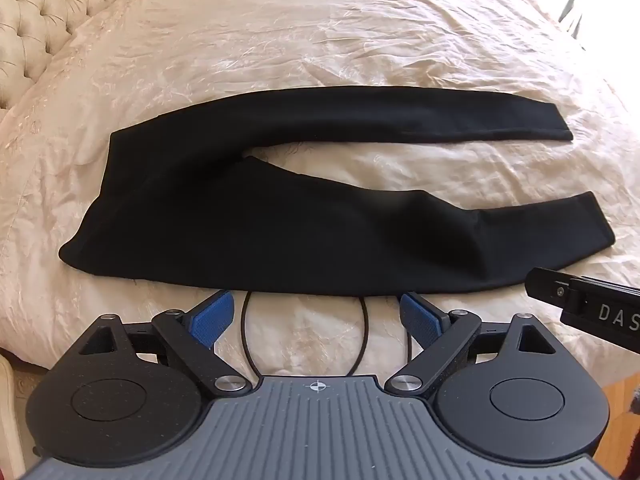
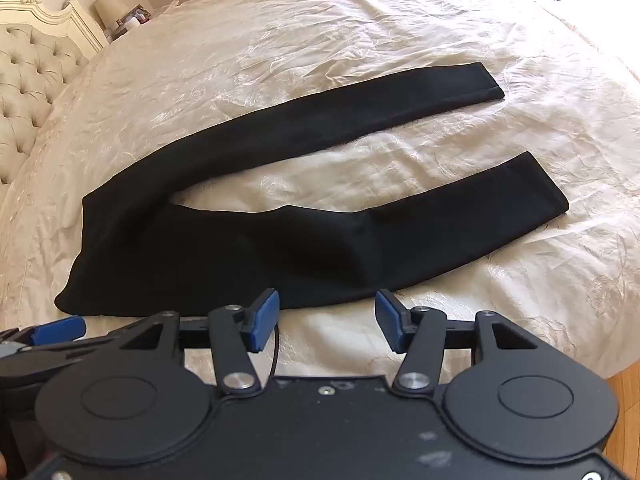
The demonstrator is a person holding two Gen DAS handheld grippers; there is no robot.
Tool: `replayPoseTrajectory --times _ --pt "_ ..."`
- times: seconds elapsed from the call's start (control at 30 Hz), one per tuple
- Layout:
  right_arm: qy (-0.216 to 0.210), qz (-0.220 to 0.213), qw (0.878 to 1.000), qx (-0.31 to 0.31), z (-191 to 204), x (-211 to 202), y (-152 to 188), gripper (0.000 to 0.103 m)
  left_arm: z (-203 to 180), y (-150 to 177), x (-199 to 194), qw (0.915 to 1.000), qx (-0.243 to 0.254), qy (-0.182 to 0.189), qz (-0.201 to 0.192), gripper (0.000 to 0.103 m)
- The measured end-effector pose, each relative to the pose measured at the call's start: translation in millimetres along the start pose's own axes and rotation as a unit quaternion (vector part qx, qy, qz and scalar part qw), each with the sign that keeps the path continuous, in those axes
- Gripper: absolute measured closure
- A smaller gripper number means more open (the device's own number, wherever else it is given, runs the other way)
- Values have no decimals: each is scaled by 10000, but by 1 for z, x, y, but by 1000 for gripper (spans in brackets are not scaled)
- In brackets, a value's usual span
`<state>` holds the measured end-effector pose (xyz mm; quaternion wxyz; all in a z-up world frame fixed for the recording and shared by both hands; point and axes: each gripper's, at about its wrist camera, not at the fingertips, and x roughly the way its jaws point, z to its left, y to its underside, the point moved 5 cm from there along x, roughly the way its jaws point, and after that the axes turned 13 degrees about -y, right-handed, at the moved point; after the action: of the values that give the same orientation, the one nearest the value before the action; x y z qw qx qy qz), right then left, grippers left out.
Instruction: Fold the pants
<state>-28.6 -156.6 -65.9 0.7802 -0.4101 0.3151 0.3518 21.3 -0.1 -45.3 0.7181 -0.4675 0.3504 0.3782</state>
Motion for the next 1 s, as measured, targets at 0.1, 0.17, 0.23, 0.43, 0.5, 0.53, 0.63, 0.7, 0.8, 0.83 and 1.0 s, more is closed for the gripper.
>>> replayPoseTrajectory --times 0.1,0.17,0.23,0.43,0.5,0.53,0.63,0.7,0.8,0.83,1.0 --pt "2 5 10000 4 1 0 -1 46 0 0 0 10000 1 18 10 12" --pt "31 26 10000 8 1 0 -1 46 -1 0 -1 10000 22 15 2 12" --pt "61 53 10000 7 1 0 0 46 -2 2 1 10000 18 22 12 12" --pt "121 146 9998 10 4 4 -3 46 -1 4 4 10000 42 22 75 12" --pt "123 155 9998 17 3 4 -3 46 -2 5 5 9999 49 6 88 12" --pt "125 158 9998 24 3 4 -3 46 -1 5 5 9999 55 -4 91 12" --pt "138 147 9998 3 3 5 -1 46 0 5 6 9999 59 -23 93 12" --pt "141 150 9998 -3 3 5 -1 46 2 6 7 9999 59 -35 108 12" --pt "149 166 9997 -33 3 6 -1 46 3 7 9 9999 48 -51 134 12" --pt "160 174 9997 -52 4 7 -1 46 3 7 9 9999 39 -57 145 12" --pt "244 211 9993 -175 7 7 -1 46 5 8 11 9998 18 -63 182 12"
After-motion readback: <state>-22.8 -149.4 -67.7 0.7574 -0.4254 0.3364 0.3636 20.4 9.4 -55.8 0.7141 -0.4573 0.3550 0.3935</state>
